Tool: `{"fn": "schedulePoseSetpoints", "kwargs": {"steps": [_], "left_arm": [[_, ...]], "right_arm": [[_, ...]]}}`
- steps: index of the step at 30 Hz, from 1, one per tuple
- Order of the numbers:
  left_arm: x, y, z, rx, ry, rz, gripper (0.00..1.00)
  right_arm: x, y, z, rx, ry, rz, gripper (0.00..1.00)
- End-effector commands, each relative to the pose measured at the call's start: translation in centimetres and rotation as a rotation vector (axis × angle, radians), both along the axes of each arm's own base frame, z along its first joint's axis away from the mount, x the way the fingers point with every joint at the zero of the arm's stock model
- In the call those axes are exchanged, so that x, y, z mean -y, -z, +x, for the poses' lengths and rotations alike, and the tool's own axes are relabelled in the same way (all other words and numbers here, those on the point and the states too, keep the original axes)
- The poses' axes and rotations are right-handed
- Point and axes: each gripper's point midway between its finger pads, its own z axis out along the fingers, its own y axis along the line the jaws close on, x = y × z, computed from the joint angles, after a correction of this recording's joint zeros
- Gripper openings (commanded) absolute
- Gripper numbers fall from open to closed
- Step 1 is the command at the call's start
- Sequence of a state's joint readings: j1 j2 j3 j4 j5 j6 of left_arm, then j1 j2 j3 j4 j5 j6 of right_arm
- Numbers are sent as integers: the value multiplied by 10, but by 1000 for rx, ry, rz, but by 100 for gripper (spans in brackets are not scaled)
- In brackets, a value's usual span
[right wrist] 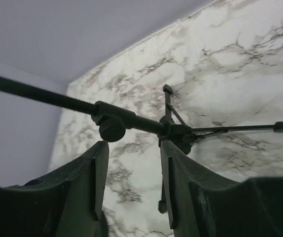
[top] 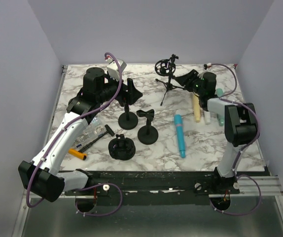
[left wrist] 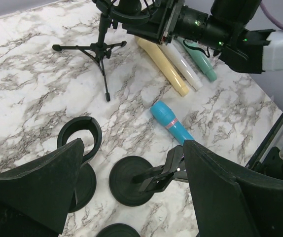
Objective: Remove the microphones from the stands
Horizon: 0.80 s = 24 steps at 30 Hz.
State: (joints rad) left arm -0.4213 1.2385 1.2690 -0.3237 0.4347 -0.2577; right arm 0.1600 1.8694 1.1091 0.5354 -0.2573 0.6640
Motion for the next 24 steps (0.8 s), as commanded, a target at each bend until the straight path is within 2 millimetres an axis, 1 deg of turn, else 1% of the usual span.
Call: {"fn": "schedulePoseSetpoints", "kwargs": {"steps": [1, 2, 3, 4, 6, 10, 13, 16, 18, 21, 24], "left_arm": [[3, -11, -5, 32, 23, -10, 85], [3, -11, -5, 31, 23, -10, 85], [3, -11, -5, 31, 24, -10, 85], [3, -12, -5, 34, 25, -10, 85], [3, -11, -5, 32, 24, -8, 85], [3, -10, -4, 30, 25, -7, 85], [4, -9, -4, 26, 26, -7, 85], [4, -10, -4, 28, 26, -8, 85], [4, -10, -5, 25, 32, -10, 85], [5, -9, -5, 23, 35, -11, 85], [4, -9, -5, 25, 31, -9, 85]], "right_arm": [[-33, -22, -13, -120, -289, 519, 53], [-37, -23, -12, -131, -332, 577, 53], [-39, -20, -9, -146, -356, 614, 53], [-41, -23, -7, -153, -379, 647, 53], [-43, -23, -5, -155, -398, 696, 54], [-44, -26, 1, -145, -414, 760, 54], [-43, -32, -1, -124, -421, 789, 53], [-41, -35, -4, -110, -408, 791, 61], [-40, -34, 0, -112, -400, 789, 62], [-42, -30, 6, -125, -405, 801, 61], [-42, -30, 14, -123, -403, 802, 55]]}}
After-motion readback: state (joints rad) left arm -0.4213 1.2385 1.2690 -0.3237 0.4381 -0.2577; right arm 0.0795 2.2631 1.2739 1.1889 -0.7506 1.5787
